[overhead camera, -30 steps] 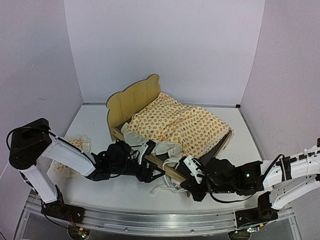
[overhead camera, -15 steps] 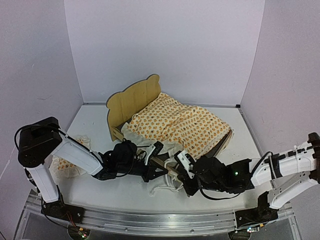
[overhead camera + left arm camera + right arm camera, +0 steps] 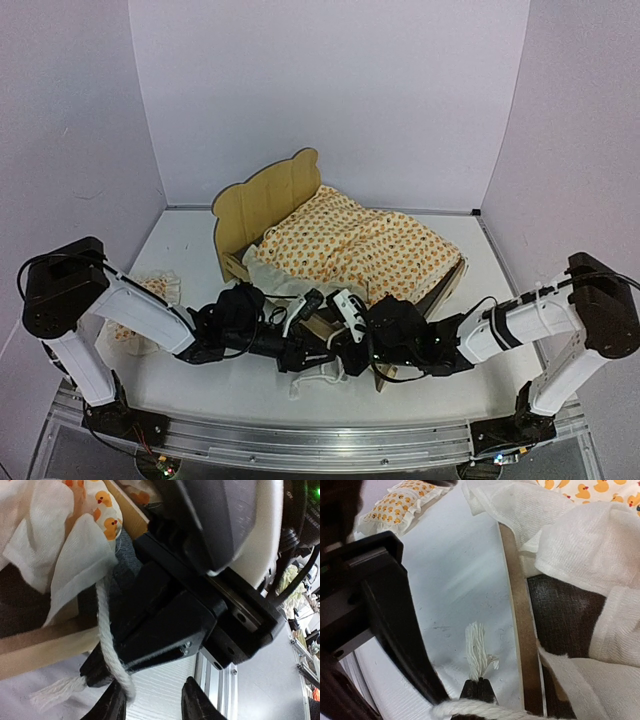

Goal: Set up the pet bed

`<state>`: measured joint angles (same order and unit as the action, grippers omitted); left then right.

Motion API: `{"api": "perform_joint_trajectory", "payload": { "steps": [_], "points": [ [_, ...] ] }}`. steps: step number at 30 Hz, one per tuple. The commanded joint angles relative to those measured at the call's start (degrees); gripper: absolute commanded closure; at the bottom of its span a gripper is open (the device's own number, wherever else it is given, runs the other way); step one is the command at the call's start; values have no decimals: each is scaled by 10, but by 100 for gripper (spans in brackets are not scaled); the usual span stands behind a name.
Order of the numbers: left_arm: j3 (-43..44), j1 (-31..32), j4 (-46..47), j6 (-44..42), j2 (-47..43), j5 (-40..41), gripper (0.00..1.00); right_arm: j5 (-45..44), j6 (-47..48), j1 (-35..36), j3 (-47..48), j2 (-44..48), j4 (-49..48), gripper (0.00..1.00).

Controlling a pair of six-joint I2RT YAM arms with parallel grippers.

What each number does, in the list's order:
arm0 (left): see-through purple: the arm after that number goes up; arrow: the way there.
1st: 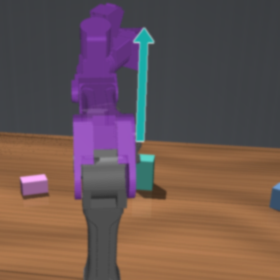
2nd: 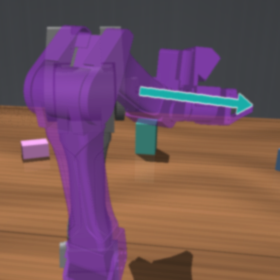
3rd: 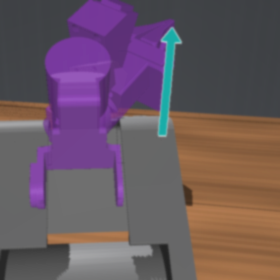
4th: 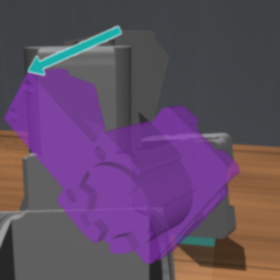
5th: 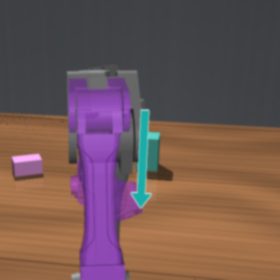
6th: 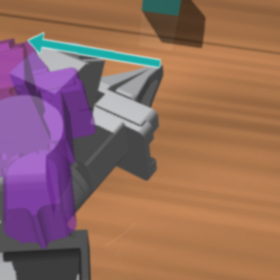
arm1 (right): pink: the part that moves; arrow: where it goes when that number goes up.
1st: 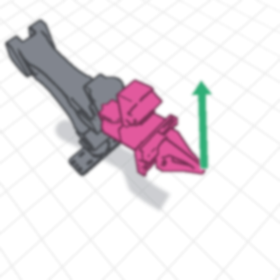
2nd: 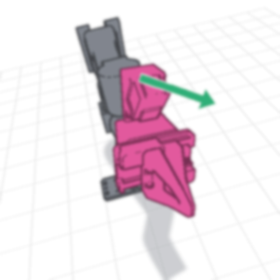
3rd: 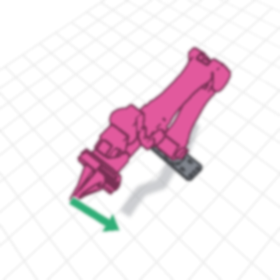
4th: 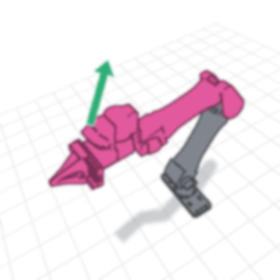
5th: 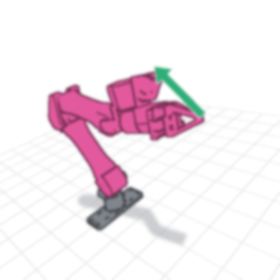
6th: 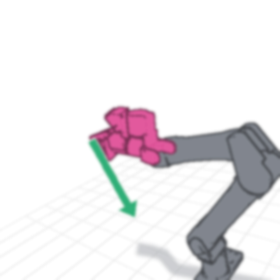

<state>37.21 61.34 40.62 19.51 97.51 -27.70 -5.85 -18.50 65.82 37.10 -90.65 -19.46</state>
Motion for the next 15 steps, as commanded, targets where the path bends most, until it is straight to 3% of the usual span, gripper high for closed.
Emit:
{"api": "perform_joint_trajectory", "payload": {
  "steps": [1, 5, 8, 12, 15],
  "points": [
    [-52, 3, 36, -33, -85, 69, 54, 69, 16, -19, -9, -8, -78, 100],
    [-127, 2, 52, -83, -159, 196, 37, 94, 23, -28, -17, -10, -81, 100],
    [-139, 2, 68, -165, -152, 233, 21, 102, 24, -31, -22, -4, -81, 100],
    [-103, 1, 69, -292, -98, 216, 22, 107, 26, -31, -23, 2, -81, 100],
    [-92, -15, 69, -338, -81, 170, 25, 114, 25, -32, -22, 3, -80, 100]
  ]
}}
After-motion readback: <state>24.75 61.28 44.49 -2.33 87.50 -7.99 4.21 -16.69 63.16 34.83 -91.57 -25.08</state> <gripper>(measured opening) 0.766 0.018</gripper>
